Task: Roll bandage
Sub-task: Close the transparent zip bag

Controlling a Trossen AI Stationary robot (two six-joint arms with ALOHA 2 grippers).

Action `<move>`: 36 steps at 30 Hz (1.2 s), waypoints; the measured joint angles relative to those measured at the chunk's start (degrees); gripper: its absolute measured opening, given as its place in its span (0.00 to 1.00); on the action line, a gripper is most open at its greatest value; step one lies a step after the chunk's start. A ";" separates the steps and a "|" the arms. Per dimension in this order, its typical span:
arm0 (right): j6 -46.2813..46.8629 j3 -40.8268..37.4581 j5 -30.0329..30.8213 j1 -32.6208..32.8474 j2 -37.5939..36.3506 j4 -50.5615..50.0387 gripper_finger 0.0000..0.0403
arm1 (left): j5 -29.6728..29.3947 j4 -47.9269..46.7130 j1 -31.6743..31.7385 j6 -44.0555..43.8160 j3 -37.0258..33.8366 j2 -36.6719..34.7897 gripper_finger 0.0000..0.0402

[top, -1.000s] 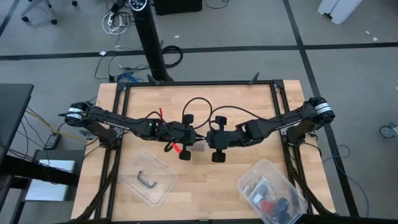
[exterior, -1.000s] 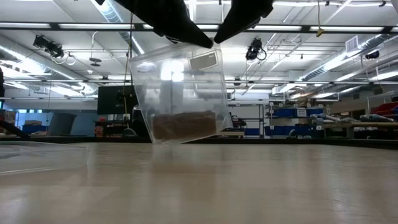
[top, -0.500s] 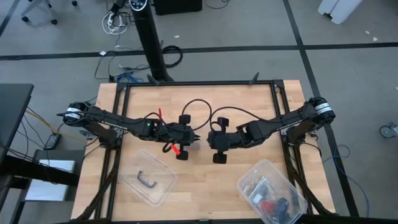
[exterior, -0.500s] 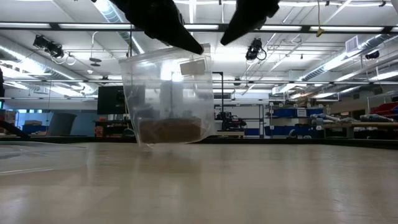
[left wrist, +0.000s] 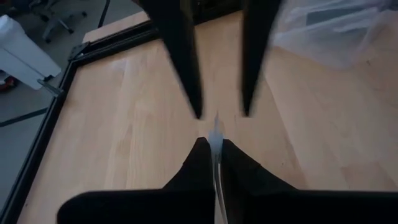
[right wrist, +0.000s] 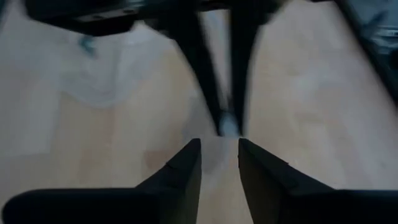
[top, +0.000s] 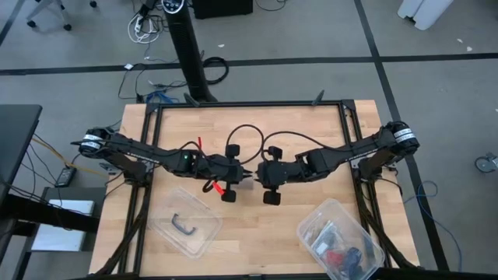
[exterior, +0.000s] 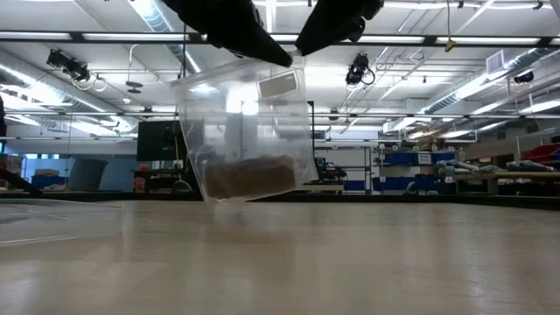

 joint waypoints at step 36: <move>-2.19 -1.71 2.03 0.31 -0.02 -3.15 0.00 | 0.02 -2.43 -0.26 -1.19 -0.18 -0.42 0.02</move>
